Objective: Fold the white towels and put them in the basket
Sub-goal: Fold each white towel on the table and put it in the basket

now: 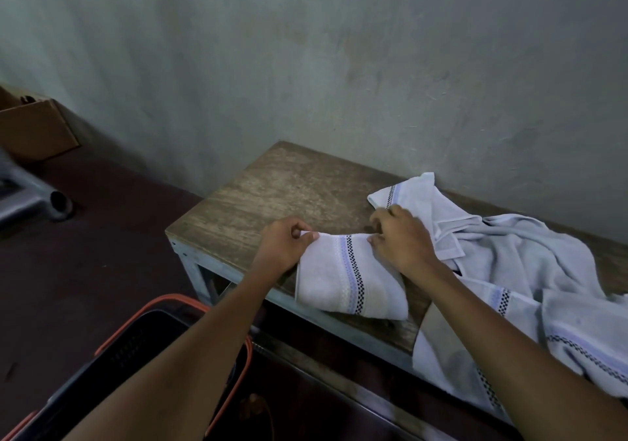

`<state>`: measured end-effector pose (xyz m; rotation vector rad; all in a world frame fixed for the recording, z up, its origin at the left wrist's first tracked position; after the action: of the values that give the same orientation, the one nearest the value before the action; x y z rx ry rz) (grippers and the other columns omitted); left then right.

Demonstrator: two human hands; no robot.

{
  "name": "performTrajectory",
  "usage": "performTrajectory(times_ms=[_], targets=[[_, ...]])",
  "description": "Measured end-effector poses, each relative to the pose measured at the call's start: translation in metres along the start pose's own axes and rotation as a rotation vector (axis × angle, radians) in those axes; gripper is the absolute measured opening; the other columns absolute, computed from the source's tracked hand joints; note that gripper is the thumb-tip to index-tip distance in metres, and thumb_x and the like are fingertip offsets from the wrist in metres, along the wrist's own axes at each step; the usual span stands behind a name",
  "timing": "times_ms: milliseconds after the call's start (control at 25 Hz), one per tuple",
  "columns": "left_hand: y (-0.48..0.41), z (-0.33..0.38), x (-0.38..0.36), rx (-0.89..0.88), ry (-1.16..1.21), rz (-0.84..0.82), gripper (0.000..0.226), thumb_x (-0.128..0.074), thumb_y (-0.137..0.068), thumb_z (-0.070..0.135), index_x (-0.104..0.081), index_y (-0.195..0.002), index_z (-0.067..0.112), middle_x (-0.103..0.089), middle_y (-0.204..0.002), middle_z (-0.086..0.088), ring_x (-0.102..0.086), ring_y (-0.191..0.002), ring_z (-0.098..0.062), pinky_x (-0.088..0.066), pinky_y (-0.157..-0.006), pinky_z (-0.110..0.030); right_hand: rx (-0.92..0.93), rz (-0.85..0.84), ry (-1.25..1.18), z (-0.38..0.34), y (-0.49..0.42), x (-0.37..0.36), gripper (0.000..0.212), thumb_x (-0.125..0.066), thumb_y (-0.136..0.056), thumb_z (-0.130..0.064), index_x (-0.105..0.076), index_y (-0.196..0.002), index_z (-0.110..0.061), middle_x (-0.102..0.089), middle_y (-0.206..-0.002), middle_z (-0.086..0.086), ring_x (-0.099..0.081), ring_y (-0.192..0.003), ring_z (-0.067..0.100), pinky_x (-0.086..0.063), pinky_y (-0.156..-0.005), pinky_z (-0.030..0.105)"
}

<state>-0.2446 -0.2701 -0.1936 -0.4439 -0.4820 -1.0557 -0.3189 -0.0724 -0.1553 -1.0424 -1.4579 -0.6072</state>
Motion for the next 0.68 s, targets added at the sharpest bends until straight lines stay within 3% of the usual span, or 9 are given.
performTrajectory(times_ms=[80, 120, 200, 280, 320, 400, 560, 680], targets=[[0.004, 0.003, 0.009, 0.040, 0.005, 0.034, 0.016, -0.066, -0.084, 0.030, -0.065, -0.086, 0.014, -0.060, -0.074, 0.004, -0.054, -0.070, -0.007, -0.038, -0.069, -0.020, 0.118, 0.175, -0.074, -0.029, 0.006, 0.025, 0.019, -0.052, -0.090, -0.023, -0.058, -0.108, -0.017, -0.057, -0.109, 0.003, -0.052, -0.104, 0.024, -0.039, -0.085, 0.036], [0.008, 0.003, 0.016, 0.070, -0.005, 0.055, 0.018, -0.062, -0.087, 0.031, -0.062, -0.085, 0.014, -0.058, -0.073, 0.004, -0.053, -0.071, -0.009, -0.038, -0.069, -0.022, 0.159, 0.186, -0.160, -0.043, 0.011, 0.028, 0.021, -0.050, -0.091, -0.024, -0.059, -0.108, -0.016, -0.059, -0.110, 0.003, -0.053, -0.106, 0.024, -0.040, -0.086, 0.037], [0.020, -0.003, 0.025, 0.159, 0.030, 0.043, 0.022, -0.053, -0.092, 0.029, -0.059, -0.080, 0.011, -0.059, -0.072, -0.003, -0.053, -0.069, -0.014, -0.042, -0.068, -0.026, 0.198, -0.017, -0.220, -0.063, 0.020, -0.003, 0.036, -0.043, -0.094, -0.041, -0.054, -0.123, -0.022, -0.055, -0.128, 0.004, -0.047, -0.123, 0.026, -0.038, -0.098, 0.040], [0.047, -0.013, 0.018, 0.288, 0.204, -0.066, 0.028, -0.046, -0.094, 0.021, -0.059, -0.073, 0.009, -0.058, -0.065, -0.008, -0.052, -0.056, -0.016, -0.046, -0.056, -0.024, 0.166, -0.372, -0.080, -0.068, 0.035, -0.056, 0.058, -0.028, -0.092, -0.062, -0.027, -0.144, -0.037, -0.022, -0.156, 0.003, -0.014, -0.145, 0.025, -0.018, -0.114, 0.046], [0.066, -0.015, 0.012, 0.331, 0.258, -0.126, 0.029, -0.044, -0.095, 0.019, -0.059, -0.072, 0.009, -0.056, -0.061, -0.007, -0.051, -0.050, -0.015, -0.044, -0.049, -0.021, 0.140, -0.458, -0.040, -0.064, 0.040, -0.072, 0.063, -0.021, -0.089, -0.067, -0.013, -0.147, -0.043, -0.003, -0.160, 0.001, 0.004, -0.147, 0.024, -0.005, -0.117, 0.048], [0.097, -0.016, 0.003, 0.342, 0.304, -0.191, 0.028, -0.043, -0.097, 0.020, -0.059, -0.076, 0.010, -0.054, -0.059, -0.004, -0.049, -0.046, -0.013, -0.041, -0.045, -0.019, 0.104, -0.452, -0.041, -0.060, 0.041, -0.078, 0.063, -0.015, -0.088, -0.070, -0.002, -0.146, -0.048, 0.012, -0.159, -0.002, 0.019, -0.145, 0.022, 0.008, -0.116, 0.049], [0.122, -0.028, -0.017, 0.433, 0.648, -0.277, 0.023, -0.043, -0.096, 0.022, -0.064, -0.101, 0.016, -0.047, -0.050, 0.003, -0.044, -0.042, -0.012, -0.036, -0.046, -0.022, 0.087, -0.413, -0.044, -0.059, 0.040, -0.076, 0.059, -0.013, -0.089, -0.067, -0.003, -0.145, -0.051, 0.011, -0.159, -0.004, 0.018, -0.145, 0.020, 0.010, -0.115, 0.049], [0.126, -0.030, -0.025, 0.411, 0.689, -0.381, 0.022, -0.050, -0.093, 0.025, -0.062, -0.111, 0.023, -0.050, -0.055, 0.003, -0.046, -0.047, -0.013, -0.039, -0.051, -0.025, 0.075, -0.404, -0.040, -0.059, 0.040, -0.074, 0.056, -0.013, -0.091, -0.064, -0.006, -0.145, -0.050, 0.006, -0.160, -0.004, 0.015, -0.146, 0.019, 0.009, -0.116, 0.048]])
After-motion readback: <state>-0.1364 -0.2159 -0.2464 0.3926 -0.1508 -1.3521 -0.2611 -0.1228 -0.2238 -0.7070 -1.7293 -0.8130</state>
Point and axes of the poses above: each hand's wrist, its own y-axis away from the middle knuckle, its own x-axis out of the back of the hand, z = x × y, the point moved 10 cm from there along -y, towards the middle knuckle
